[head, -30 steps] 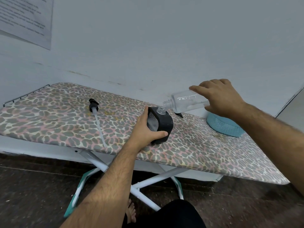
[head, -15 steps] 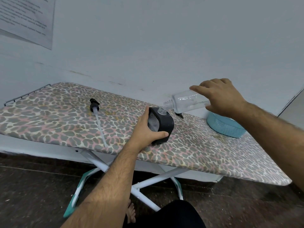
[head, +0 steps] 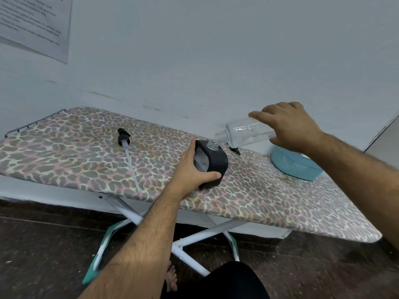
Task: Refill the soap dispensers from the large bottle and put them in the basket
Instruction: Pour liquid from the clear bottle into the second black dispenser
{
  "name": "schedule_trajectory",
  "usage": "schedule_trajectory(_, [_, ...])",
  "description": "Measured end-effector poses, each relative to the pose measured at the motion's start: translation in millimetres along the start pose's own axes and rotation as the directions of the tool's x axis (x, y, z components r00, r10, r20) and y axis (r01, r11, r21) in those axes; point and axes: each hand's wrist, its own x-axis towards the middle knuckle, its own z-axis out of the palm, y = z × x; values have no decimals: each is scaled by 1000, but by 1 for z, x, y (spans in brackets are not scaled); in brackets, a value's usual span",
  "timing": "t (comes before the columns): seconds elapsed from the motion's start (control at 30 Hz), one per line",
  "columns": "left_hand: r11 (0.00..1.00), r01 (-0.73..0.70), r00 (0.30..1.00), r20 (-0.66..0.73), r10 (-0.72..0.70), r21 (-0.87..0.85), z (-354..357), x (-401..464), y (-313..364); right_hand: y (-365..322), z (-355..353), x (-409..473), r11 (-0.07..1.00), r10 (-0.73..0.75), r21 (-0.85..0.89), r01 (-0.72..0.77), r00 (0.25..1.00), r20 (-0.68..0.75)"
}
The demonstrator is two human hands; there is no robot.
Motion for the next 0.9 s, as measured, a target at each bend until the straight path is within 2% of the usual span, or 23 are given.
schedule_trajectory(0.9, [1000,-11,1000,-12,12,28,-3,-1,-2,-3,-7,6,999,-20,-29,20,999,25])
